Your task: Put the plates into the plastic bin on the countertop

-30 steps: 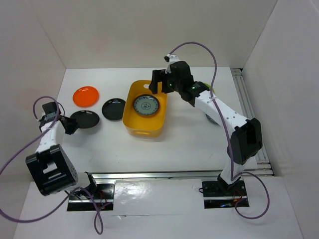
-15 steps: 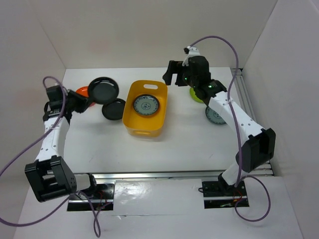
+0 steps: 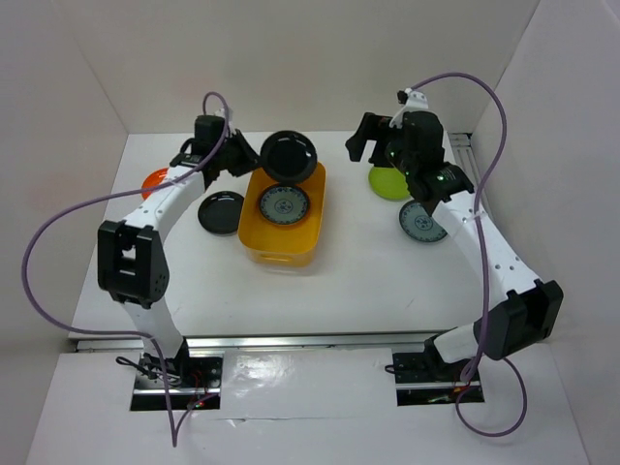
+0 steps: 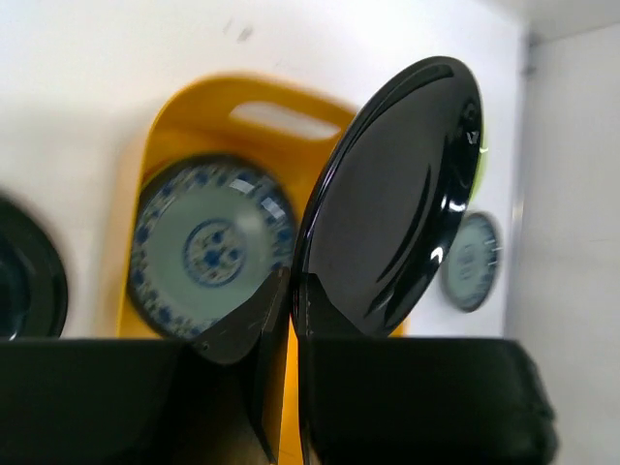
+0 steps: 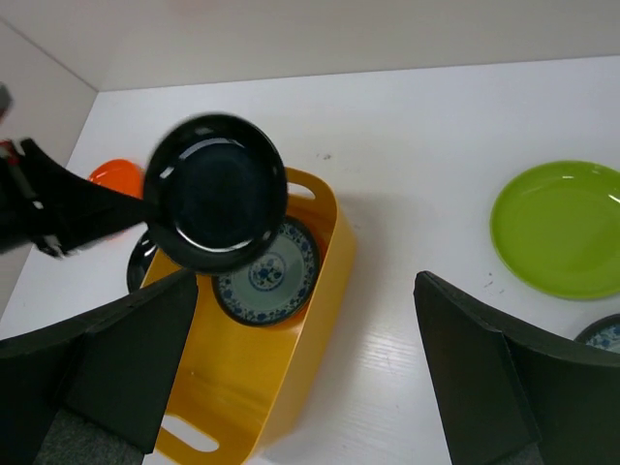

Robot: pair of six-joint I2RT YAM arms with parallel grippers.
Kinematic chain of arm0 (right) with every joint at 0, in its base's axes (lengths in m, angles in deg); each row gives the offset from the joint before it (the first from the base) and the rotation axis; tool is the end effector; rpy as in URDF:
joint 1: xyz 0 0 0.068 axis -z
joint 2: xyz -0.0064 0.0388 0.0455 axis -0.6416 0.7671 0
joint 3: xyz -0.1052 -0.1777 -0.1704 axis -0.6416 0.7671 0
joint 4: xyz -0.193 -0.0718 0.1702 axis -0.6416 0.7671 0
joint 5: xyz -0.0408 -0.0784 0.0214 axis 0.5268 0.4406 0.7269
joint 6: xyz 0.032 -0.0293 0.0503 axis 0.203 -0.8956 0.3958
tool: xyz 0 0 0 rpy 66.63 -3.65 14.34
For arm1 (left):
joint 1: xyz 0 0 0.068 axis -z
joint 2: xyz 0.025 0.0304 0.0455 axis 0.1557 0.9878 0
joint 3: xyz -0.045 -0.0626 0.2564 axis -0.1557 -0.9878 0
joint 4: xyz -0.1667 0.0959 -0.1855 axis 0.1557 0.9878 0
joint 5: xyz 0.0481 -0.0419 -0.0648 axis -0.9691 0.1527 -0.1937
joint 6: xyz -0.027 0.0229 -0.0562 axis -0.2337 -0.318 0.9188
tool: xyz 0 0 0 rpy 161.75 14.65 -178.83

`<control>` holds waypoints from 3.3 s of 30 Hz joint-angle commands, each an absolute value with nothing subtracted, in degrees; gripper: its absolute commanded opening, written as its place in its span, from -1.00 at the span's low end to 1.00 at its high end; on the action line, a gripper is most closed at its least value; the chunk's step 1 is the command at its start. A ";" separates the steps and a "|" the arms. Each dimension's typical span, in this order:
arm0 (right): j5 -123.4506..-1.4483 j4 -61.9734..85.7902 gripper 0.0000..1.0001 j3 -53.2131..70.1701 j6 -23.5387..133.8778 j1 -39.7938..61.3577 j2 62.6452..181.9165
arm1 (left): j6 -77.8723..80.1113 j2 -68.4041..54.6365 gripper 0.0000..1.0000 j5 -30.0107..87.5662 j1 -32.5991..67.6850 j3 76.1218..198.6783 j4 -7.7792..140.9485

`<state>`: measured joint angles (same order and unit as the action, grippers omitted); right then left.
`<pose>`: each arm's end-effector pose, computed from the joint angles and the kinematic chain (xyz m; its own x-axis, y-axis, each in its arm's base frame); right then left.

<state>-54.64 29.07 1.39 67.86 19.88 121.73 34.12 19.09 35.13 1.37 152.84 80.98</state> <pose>0.3271 0.1189 0.4043 -0.3510 0.2274 -0.9083 -0.2362 0.9172 0.3209 0.4319 -0.0923 0.3107 -0.5861 -0.5837 -0.5620 -0.0211 0.7044 -0.7095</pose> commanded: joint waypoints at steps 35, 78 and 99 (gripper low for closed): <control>-58.93 28.01 1.00 4.22 67.69 23.47 118.54 | 32.08 25.55 -0.20 19.37 7.65 153.82 92.77; -75.73 23.53 1.00 8.69 65.49 21.36 120.13 | 44.38 17.89 0.86 32.47 -22.23 116.91 68.96; -75.46 25.46 1.00 7.38 66.02 22.59 120.57 | 47.90 18.45 -1.00 33.69 -20.47 117.34 65.36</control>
<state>-75.58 26.78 9.94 66.49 22.32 120.35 48.39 21.96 35.15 -20.66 118.14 61.11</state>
